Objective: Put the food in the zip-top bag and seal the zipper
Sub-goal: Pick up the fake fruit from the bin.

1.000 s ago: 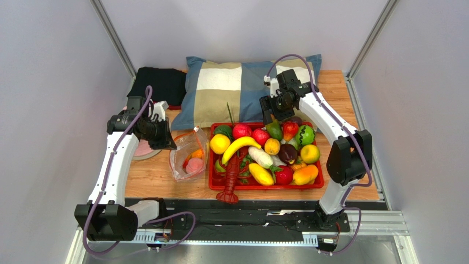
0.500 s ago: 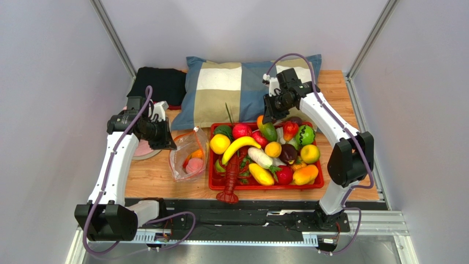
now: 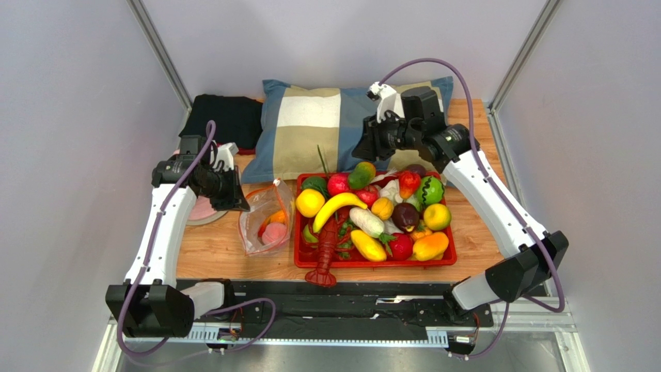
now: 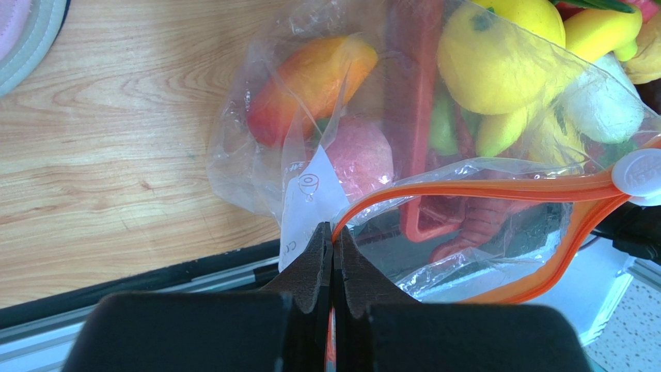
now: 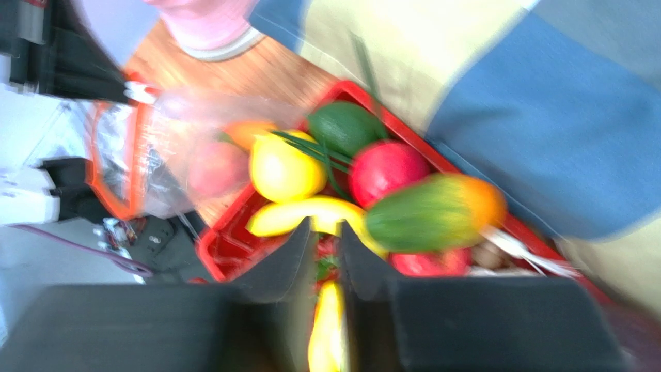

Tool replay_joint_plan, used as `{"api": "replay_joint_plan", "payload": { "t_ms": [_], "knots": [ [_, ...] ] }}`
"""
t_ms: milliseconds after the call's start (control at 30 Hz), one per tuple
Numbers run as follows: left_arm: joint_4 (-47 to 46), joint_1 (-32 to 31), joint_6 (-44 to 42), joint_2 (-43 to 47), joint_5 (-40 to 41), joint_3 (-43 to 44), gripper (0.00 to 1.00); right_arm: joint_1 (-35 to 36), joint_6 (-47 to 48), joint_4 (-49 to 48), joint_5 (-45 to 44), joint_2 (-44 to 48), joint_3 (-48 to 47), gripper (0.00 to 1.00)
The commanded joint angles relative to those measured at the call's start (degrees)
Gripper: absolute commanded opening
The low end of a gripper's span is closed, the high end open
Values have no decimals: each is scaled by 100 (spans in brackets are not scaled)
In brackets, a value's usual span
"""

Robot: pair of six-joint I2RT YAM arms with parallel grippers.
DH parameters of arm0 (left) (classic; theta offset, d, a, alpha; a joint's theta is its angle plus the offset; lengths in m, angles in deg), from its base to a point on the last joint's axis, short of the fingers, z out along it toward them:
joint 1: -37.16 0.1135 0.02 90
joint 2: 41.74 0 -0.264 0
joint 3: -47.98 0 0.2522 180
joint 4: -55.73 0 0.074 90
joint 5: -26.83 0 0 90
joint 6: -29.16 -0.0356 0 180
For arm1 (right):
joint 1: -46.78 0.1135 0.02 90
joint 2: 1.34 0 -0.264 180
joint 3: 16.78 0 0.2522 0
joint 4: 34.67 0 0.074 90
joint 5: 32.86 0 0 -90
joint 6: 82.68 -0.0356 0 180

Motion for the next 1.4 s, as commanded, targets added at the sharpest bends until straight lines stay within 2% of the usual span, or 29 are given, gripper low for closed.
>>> {"api": "replay_joint_plan", "payload": {
  "t_ms": [0,33,67,167,300,400,433,567,900,1067,1367],
  "knots": [
    [21,-12,-18,-8,-127,180,0,391,338,115,-609,-107,-367,47],
    [13,-12,-26,1,-110,180,0,400,331,223,-958,-238,-359,69],
    [21,-12,-35,1,-118,180,0,400,348,337,-1136,-300,-342,77],
    [13,-3,-35,36,-92,145,0,356,322,488,-1682,-520,-184,85],
    [4,-3,-44,89,-92,101,0,277,1321,392,-1235,-565,-17,96],
    [-5,-12,-62,106,-92,92,0,268,2490,-3,-1006,-328,509,97],
    [-5,-12,-62,97,-101,92,0,268,3215,-65,-849,-258,737,97],
    [-5,-12,-70,80,-118,92,0,224,4719,-688,-602,50,1406,98],
    [13,-12,-79,45,-127,92,0,180,7200,-629,-180,-441,1486,100],
    [-5,-3,-62,45,-110,83,0,180,7774,-672,-250,-714,1504,100],
    [-31,-3,-61,194,-136,-102,0,154,7775,-1121,-479,-1302,1346,97]
  ]
}}
